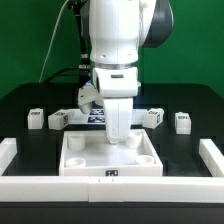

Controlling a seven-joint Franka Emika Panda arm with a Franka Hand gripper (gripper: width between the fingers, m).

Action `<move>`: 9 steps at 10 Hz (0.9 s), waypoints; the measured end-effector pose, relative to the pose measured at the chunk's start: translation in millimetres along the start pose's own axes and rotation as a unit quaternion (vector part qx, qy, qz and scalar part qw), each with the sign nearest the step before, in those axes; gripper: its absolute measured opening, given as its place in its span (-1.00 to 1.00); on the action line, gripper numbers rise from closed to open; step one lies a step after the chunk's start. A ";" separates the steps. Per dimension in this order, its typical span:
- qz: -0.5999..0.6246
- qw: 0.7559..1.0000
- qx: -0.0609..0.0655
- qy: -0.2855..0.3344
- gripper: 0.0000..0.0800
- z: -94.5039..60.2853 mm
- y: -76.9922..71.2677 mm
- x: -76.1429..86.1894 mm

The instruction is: Assemble one leg

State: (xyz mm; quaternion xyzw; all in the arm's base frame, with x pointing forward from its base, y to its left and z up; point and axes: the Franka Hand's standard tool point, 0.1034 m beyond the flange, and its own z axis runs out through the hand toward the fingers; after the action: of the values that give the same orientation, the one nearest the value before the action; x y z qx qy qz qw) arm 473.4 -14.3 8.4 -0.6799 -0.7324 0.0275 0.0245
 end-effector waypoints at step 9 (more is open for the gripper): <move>0.026 1.000 -0.009 0.006 -0.84 -4.8 9.7 33.1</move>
Offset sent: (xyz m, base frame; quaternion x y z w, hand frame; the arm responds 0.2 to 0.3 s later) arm 0.0000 0.0000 0.0000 0.0000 0.0000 0.0000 1.0000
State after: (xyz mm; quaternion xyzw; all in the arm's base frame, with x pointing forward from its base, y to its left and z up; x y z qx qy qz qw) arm 481.0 19.4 12.4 -0.6990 -0.7146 0.0173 0.0220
